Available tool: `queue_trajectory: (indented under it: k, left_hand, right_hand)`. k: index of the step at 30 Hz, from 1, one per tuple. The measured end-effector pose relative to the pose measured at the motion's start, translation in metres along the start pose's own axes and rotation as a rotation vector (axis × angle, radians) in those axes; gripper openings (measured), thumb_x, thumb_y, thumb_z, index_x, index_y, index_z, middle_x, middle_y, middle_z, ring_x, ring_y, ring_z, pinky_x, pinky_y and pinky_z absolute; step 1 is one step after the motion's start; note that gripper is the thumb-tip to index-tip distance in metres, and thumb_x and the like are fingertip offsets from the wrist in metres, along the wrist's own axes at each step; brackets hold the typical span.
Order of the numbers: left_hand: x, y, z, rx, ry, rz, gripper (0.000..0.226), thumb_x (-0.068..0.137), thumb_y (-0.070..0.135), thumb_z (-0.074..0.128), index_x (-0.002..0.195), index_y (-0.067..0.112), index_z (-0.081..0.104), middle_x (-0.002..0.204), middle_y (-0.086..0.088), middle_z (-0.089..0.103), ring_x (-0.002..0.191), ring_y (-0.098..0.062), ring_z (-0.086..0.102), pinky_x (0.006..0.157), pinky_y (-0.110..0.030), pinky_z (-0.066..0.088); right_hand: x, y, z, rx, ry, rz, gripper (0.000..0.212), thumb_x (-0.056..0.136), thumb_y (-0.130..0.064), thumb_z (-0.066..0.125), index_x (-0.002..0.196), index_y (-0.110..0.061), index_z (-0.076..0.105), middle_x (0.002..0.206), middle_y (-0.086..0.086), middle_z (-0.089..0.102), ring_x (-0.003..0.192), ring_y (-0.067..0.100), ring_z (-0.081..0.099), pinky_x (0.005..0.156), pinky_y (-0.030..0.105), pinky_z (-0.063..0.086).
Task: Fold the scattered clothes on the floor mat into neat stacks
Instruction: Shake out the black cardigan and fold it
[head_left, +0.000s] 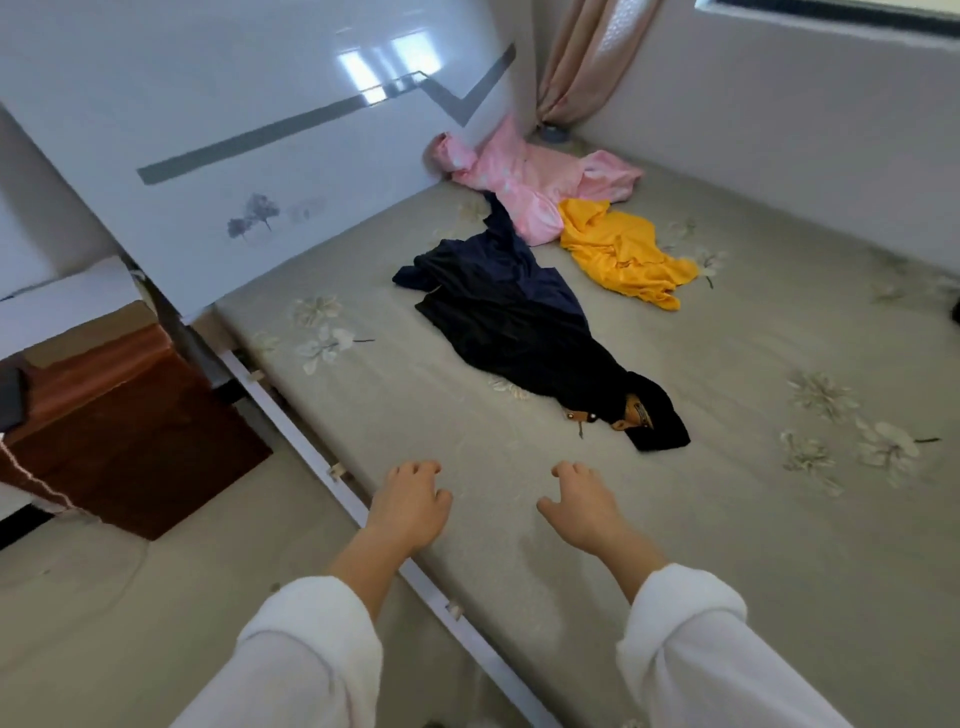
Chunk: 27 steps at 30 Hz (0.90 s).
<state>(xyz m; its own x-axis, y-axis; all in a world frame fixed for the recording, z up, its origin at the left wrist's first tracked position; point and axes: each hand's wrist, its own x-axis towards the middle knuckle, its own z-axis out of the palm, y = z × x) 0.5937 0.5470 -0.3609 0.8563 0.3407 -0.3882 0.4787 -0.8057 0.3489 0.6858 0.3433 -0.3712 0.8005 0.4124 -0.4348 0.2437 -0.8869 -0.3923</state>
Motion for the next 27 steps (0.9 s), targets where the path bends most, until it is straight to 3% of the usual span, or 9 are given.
queue_trajectory:
  k: [14,19,21,24,26,27]
  left_hand:
    - [0.255,0.048,0.052,0.073,-0.265,0.268,0.046,0.099,0.032,0.039,0.143,0.017,0.036,0.145,0.000,0.038,0.130,-0.016,0.035,0.106,-0.031,0.032]
    - [0.324,0.088,0.090,0.089,-0.322,0.369,0.050,0.097,0.028,0.039,0.145,0.017,0.030,0.155,0.000,0.022,0.141,-0.016,0.020,0.112,-0.033,0.024]
    - [0.348,0.102,0.103,0.167,-0.336,0.427,0.058,0.097,0.028,0.038,0.150,0.020,0.018,0.160,0.001,0.005,0.146,-0.017,0.006,0.115,-0.037,0.018]
    - [0.380,0.116,0.123,0.357,-0.315,0.534,0.071,0.097,0.029,0.039,0.151,0.029,-0.006,0.159,0.003,-0.017,0.146,-0.020,-0.013,0.118,-0.042,0.008]
    - [0.397,0.119,0.134,0.413,-0.327,0.566,0.075,0.096,0.027,0.041,0.150,0.032,-0.011,0.160,0.004,-0.013,0.146,-0.021,-0.014,0.118,-0.044,0.004]
    - [0.404,0.120,0.138,0.427,-0.352,0.557,0.074,0.097,0.027,0.041,0.151,0.032,-0.009,0.161,0.004,-0.003,0.147,-0.022,-0.009,0.118,-0.044,0.006]
  right_hand:
    - [0.189,0.103,-0.011,0.133,0.043,0.444,0.053,0.094,-0.033,0.051,0.139,-0.010,0.036,0.139,0.009,0.040,0.127,0.026,0.036,0.101,0.038,0.038]
    - [0.251,0.144,-0.026,0.042,0.194,0.502,0.050,0.093,-0.031,0.053,0.136,-0.011,0.036,0.141,0.009,0.036,0.127,0.028,0.033,0.101,0.040,0.036]
    - [0.274,0.156,-0.031,-0.019,0.240,0.468,0.066,0.092,-0.029,0.055,0.147,-0.014,0.022,0.153,0.008,0.021,0.140,0.028,0.021,0.109,0.045,0.027]
    - [0.306,0.171,-0.032,-0.143,0.155,0.370,0.088,0.089,-0.031,0.060,0.152,-0.026,-0.001,0.160,0.003,-0.007,0.147,0.026,-0.009,0.116,0.049,0.009]
    - [0.323,0.180,-0.026,-0.277,0.086,0.318,0.084,0.088,-0.036,0.062,0.151,-0.030,0.006,0.159,0.003,-0.017,0.144,0.029,-0.021,0.116,0.052,-0.001]
    - [0.329,0.183,-0.021,-0.337,0.062,0.303,0.070,0.088,-0.037,0.060,0.147,-0.029,0.022,0.159,0.005,-0.017,0.144,0.030,-0.023,0.115,0.054,-0.003]
